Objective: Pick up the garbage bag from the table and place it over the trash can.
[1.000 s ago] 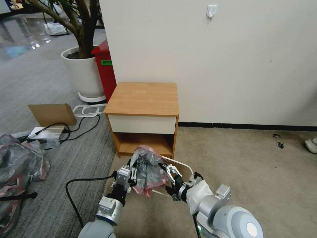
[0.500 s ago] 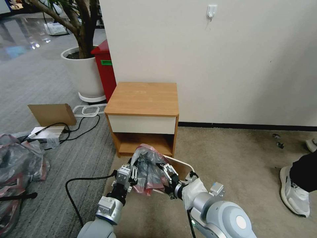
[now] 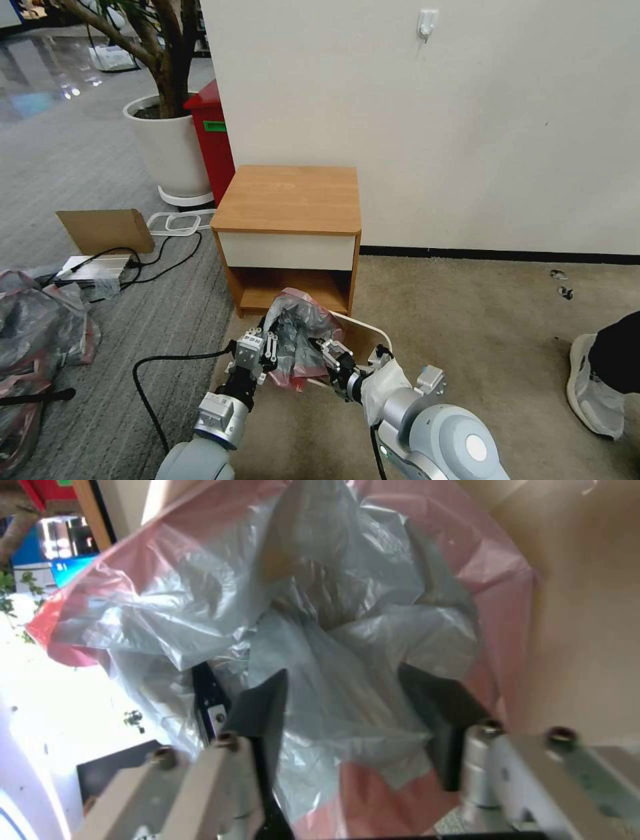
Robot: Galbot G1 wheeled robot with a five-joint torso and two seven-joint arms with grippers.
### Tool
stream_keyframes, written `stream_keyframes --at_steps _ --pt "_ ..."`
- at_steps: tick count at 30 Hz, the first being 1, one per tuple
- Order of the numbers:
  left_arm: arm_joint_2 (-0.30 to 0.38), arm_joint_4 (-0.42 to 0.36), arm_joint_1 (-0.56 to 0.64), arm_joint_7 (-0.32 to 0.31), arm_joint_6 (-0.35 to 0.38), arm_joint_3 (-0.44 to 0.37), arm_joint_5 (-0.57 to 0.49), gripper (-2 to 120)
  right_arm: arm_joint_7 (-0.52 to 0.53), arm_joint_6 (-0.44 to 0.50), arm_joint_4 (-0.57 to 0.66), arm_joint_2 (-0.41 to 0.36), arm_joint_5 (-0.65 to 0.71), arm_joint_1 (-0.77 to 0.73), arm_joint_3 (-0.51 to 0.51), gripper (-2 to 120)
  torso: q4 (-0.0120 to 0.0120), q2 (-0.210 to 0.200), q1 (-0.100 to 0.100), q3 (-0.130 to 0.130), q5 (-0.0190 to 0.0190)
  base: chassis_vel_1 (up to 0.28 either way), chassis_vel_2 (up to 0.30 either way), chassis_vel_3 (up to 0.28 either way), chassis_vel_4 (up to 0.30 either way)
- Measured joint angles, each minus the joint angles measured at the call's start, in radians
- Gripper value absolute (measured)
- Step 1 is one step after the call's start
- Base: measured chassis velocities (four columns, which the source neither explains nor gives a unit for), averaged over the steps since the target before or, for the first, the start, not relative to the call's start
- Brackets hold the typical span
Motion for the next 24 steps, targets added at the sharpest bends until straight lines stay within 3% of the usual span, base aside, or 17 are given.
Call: stream_keyframes --at_steps 12,17,24 --pt "-0.01 0.009 -0.002 -0.004 0.003 -0.002 0.0 7 -0.031 -0.005 -0.007 -0.012 -0.067 0.011 -0.009 0 0.0 0.0 0.0 0.0 0.0 0.0 0.0 0.0 0.0" --pt "-0.014 0.01 -0.002 -0.02 0.015 -0.001 -0.024 7 -0.062 -0.018 0.006 -0.023 -0.134 0.002 -0.001 0 0.0 0.0 0.0 0.0 0.0001 0.0 0.0 0.0 0.0" --pt "-0.019 -0.007 -0.012 -0.093 0.083 0.013 -0.152 7 -0.112 -0.048 0.074 -0.053 -0.279 -0.041 0.015 0 0.0 0.0 0.0 0.0 0.0 0.0 0.0 0.0 0.0"
